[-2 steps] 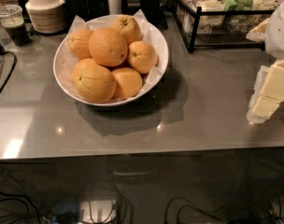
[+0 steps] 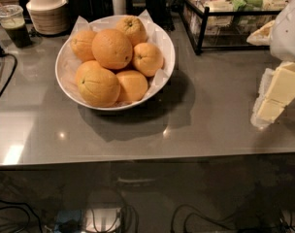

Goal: Pick orange from white bowl

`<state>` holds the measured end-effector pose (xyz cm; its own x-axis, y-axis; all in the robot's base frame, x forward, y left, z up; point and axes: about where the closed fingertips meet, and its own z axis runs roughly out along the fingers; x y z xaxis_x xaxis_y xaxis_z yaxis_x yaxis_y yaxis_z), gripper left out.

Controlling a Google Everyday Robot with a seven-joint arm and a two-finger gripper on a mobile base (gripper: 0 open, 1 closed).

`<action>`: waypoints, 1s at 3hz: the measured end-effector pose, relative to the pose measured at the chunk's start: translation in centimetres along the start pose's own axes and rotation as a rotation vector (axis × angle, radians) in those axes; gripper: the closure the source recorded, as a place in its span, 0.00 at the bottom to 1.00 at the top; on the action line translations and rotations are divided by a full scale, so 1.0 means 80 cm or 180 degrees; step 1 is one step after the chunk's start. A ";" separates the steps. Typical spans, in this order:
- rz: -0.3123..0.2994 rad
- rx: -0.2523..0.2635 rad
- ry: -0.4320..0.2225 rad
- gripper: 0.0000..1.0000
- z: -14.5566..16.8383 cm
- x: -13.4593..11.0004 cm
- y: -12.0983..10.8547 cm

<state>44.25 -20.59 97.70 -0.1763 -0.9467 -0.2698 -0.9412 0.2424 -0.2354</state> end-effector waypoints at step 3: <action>-0.1232 -0.0369 -0.1039 0.00 0.020 -0.177 0.013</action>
Offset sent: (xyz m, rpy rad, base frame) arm 0.0154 0.1635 0.0127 0.2718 0.0296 0.6034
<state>46.18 -6.63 99.80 0.2727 -0.8424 -0.4648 -0.9487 -0.1550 -0.2757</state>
